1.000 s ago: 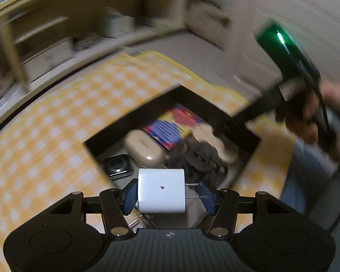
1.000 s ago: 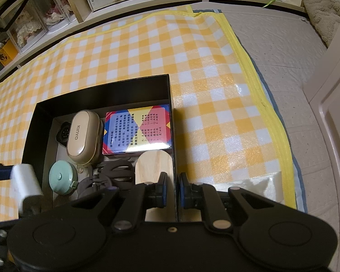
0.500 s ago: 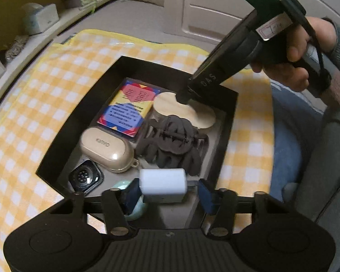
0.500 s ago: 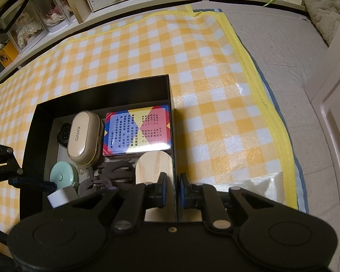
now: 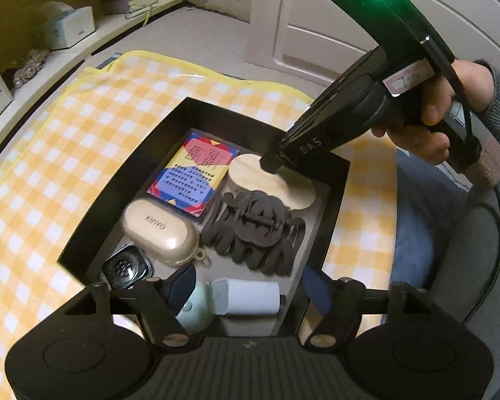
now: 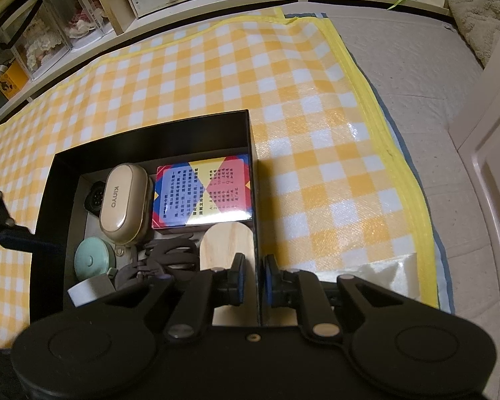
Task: Organize rigid objects
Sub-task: 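Carry the charger plug into the tray and lower it, then open the left tool and lift it away from the tray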
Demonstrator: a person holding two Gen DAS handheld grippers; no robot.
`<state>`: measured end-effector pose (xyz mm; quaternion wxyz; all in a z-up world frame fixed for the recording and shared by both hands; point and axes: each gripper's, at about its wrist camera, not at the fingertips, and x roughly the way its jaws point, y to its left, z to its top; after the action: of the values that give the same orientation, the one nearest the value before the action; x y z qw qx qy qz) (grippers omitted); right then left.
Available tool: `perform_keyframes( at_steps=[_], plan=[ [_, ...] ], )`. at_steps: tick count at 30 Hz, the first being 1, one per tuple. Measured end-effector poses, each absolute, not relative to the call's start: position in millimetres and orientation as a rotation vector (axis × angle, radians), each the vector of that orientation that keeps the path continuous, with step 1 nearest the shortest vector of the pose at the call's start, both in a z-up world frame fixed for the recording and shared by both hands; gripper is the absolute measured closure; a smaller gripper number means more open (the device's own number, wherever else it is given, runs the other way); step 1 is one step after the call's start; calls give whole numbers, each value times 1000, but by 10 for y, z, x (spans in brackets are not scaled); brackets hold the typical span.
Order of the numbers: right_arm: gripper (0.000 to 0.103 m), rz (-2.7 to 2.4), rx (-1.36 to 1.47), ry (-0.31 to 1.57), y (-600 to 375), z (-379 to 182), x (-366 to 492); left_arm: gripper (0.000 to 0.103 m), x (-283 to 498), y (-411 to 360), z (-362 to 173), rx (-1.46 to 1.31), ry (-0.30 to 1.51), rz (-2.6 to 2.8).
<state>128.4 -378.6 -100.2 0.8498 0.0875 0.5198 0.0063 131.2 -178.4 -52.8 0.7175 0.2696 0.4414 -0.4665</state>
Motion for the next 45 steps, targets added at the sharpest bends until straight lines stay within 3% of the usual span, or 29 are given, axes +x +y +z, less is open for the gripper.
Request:
perform_keyframes(
  at_steps=[8, 18, 28, 34, 40, 45],
  plan=[
    [89, 12, 180, 1096, -3774, -998, 1271, 23, 1258, -1577, -460, 676, 992, -928],
    [89, 13, 180, 1095, -3774, -997, 1263, 19, 1250, -1774, -756, 846, 1021, -803],
    [89, 13, 181, 1096, -3777, -993, 1264, 15, 1530, -1713, -816, 616, 1058, -719],
    [89, 13, 181, 1096, -3777, -993, 1265, 14, 1494, -1733, -864, 674, 1101, -719],
    [89, 14, 185, 1097, -3781, -995, 1271, 2, 1449, -1817, -1050, 790, 1192, -727],
    [88, 14, 186, 1098, -3783, -996, 1272, 0, 1558, -1839, -1096, 774, 1202, -691]
  ],
)
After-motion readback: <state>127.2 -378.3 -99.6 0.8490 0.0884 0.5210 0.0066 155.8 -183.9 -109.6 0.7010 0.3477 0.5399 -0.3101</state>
